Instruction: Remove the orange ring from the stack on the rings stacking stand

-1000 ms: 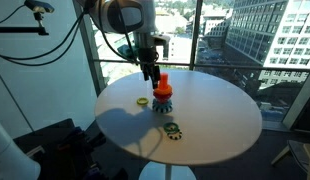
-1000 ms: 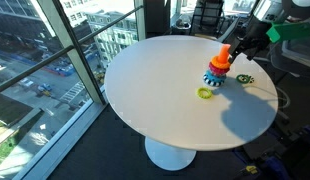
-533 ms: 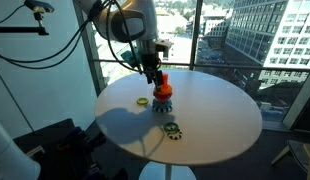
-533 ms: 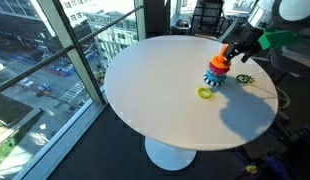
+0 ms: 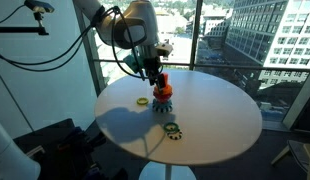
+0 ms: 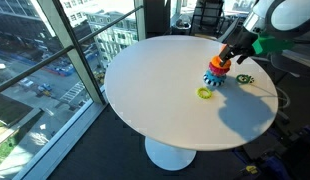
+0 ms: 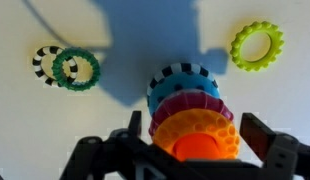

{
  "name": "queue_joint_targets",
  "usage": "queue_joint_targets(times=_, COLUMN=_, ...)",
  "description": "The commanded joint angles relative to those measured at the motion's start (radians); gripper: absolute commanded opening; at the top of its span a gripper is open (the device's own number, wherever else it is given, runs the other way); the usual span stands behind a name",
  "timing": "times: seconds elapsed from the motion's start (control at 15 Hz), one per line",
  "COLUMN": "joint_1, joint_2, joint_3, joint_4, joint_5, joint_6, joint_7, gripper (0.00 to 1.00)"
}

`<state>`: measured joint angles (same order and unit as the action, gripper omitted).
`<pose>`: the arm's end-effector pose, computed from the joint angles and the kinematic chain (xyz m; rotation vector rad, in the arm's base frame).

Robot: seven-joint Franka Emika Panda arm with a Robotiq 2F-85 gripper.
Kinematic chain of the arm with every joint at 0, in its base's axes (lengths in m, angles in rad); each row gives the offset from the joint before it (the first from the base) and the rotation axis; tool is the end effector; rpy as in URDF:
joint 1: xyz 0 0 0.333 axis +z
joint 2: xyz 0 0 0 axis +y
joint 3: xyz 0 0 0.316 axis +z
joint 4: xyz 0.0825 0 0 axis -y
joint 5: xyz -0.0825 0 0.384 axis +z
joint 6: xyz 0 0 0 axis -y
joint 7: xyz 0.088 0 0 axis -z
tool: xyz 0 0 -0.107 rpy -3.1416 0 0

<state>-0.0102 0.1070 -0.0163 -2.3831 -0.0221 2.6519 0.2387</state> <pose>0.5181 -0.0132 0.2916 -3.1041 0.3842 -0.2544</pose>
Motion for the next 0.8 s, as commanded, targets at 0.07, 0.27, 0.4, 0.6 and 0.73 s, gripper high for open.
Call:
queue_joint_targets(times=0.07, joint_1=0.012, joint_2=0.022, joint_3=-0.006, joint_4=0.016, joint_5=-0.002, joint_6=0.041, joint_7=0.019, gripper=1.0)
queue_joint_targets(times=0.27, joint_1=0.018, joint_2=0.032, joint_3=-0.007, joint_4=0.019, joint_5=-0.005, joint_6=0.06, joint_7=0.02, gripper=1.0)
queue_joint_targets(times=0.4, joint_1=0.022, joint_2=0.039, joint_3=-0.007, joint_4=0.021, joint_5=-0.006, joint_6=0.07, joint_7=0.022, gripper=1.0)
queue_joint_targets(times=0.6, joint_1=0.029, joint_2=0.047, joint_3=-0.009, joint_4=0.022, joint_5=-0.013, joint_6=0.085, joint_7=0.027, gripper=1.0)
queue_joint_targets(times=0.73, joint_1=0.035, joint_2=0.05, joint_3=-0.014, joint_4=0.023, joint_5=-0.025, joint_6=0.089, joint_7=0.038, gripper=1.0)
